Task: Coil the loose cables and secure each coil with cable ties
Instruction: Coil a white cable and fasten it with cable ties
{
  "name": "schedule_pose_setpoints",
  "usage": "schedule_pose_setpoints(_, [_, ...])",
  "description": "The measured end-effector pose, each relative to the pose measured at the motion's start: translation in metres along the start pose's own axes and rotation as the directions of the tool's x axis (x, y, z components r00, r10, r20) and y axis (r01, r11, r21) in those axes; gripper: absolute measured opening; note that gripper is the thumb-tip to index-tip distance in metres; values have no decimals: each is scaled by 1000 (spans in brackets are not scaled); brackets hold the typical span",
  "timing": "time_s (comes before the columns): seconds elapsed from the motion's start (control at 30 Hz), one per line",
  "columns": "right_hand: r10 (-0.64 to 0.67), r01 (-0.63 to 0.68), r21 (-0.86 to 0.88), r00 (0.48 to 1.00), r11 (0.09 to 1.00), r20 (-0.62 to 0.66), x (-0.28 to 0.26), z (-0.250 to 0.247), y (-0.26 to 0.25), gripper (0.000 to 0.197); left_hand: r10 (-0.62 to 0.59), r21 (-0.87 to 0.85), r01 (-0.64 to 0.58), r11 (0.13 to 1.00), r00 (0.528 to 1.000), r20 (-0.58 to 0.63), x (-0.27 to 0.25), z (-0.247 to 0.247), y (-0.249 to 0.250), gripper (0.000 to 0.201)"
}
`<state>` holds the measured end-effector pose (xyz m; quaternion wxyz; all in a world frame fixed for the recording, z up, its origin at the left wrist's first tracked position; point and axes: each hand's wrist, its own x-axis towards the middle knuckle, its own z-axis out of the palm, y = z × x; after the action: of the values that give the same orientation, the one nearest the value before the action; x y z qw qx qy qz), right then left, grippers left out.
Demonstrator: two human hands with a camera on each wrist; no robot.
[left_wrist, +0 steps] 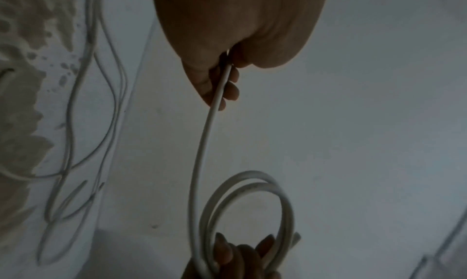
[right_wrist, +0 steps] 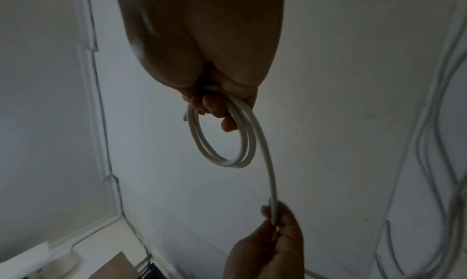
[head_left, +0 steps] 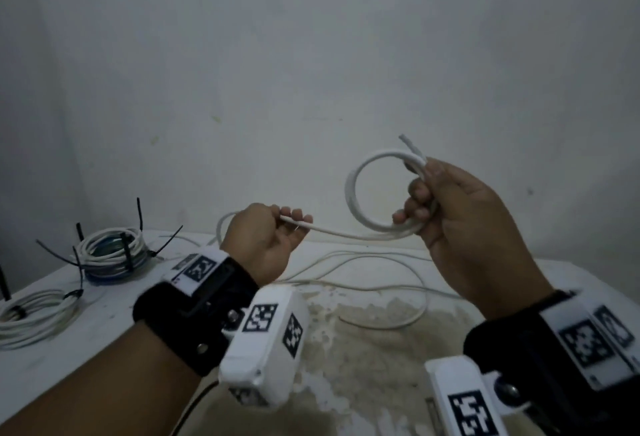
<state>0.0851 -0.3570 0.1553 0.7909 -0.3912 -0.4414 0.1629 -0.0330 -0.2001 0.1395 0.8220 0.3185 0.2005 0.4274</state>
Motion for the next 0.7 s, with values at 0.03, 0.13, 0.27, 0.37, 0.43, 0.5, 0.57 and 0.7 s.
schedule_pose_setpoints(0.03, [16, -16, 11, 1000, 1000, -22, -2, -6, 3, 25, 49, 63, -50, 997, 999, 9, -2, 2, -3, 28])
schedule_pose_setpoints(0.13, [77, -76, 11, 994, 997, -76, -9, -16, 14, 24, 198, 321, -215, 923, 977, 84, -10, 7, -8, 31])
schedule_pose_setpoints(0.27, [168, -171, -46, 984, 984, -55, -22, -17, 30, 25, 262, 577, -363, 731, 931, 254, -19, 7, -3, 20])
schedule_pose_setpoints(0.37, [233, -233, -129, 972, 964, -9, -29, -10, 40, 27, 259, 750, -443, 491, 896, 360, -22, 5, 2, 27])
schedule_pose_setpoints(0.43, [258, -247, -186, 965, 951, 38, -33, -5, 43, 27, 241, 823, -465, 327, 883, 404, -23, 3, 4, 33])
schedule_pose_setpoints(0.5, [289, -268, -214, 955, 939, 72, -34, 2, 45, 21, 199, 848, -463, 259, 884, 422, -24, 1, 4, 29])
schedule_pose_setpoints(0.57, [313, -280, -257, 945, 925, 98, -35, 6, 44, 13, 141, 851, -460, 253, 888, 438, -26, -1, 5, 20])
schedule_pose_setpoints(0.7, [289, -218, -370, 946, 903, 146, -33, 10, 44, 14, 49, 848, -456, 271, 886, 461, -26, -6, 10, 23])
